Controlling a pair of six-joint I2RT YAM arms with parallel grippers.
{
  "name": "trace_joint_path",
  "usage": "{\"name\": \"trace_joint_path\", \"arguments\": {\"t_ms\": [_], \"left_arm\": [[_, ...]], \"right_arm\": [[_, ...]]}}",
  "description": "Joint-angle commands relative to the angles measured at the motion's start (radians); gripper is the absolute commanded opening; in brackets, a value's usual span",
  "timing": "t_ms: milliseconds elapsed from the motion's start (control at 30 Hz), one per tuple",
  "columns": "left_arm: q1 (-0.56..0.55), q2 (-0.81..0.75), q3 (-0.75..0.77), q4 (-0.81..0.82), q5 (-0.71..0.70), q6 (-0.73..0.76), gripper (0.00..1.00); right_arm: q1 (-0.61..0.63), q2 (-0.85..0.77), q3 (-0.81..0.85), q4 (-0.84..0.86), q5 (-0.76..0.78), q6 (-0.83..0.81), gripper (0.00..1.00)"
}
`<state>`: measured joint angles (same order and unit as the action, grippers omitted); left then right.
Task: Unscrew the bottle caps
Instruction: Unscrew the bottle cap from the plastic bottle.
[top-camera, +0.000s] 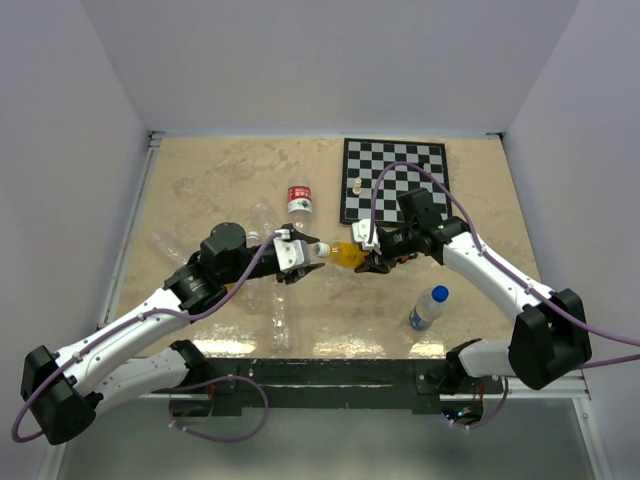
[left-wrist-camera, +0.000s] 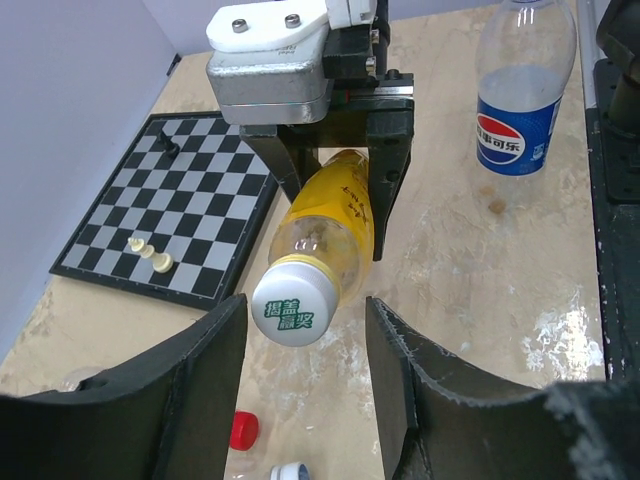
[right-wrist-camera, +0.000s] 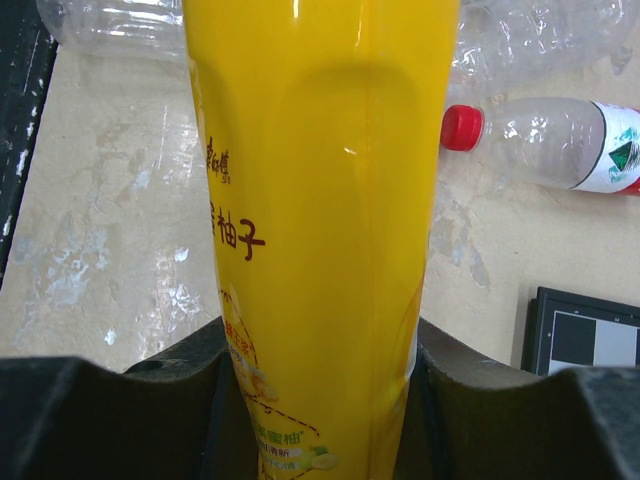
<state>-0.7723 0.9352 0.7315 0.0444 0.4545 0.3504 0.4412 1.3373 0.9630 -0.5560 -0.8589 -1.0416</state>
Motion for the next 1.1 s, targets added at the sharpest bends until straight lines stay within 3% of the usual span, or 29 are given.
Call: {"name": "trace_joint_path", "arguments": {"t_ms": [0,167,233,467,567,633,700,767,867,1067], "left_arm": [[0.002,0.001,0.046,0.066,0.049,-0.017,0.52],[0.002,0.011,0.046,0.077,0.059,-0.031,0.50],[0.002,0.013,0.046,0.078,0.062,-0.039,0.44],[0.004,0.008,0.046,0.072,0.032,-0.148,0.00],[0.002,-0.006,0.060,0.061,-0.048,-0.336,0.00],[0.002,-0.021,0.068,0.040,-0.176,-0.556,0.00],[0.002,-0.018,0.121,-0.085,-0.322,-0.822,0.00],[0.002,0.003,0.172,-0.188,-0.379,-1.024,0.00],[0.001,0.036,0.221,-0.296,-0.428,-1.133,0.00],[0.001,0.048,0.204,-0.281,-0.436,-1.157,0.00]], "right_arm": [[0.002,-0.004,0.022,0.001,-0.037,-0.014,0.00],[0.002,-0.004,0.023,0.001,-0.035,-0.012,0.00],[0.002,-0.006,0.023,0.002,-0.035,-0.012,0.00],[0.002,-0.006,0.023,0.002,-0.034,-0.012,0.00],[0.002,-0.006,0.023,0.002,-0.032,-0.012,0.00],[0.002,-0.006,0.023,0.001,-0.032,-0.012,0.00],[0.002,-0.004,0.023,0.002,-0.032,-0.014,0.00],[0.005,-0.001,0.023,0.002,-0.032,-0.012,0.00],[0.010,0.005,0.023,0.002,-0.028,-0.011,0.00],[0.010,0.003,0.020,0.008,-0.017,-0.006,0.00]]}}
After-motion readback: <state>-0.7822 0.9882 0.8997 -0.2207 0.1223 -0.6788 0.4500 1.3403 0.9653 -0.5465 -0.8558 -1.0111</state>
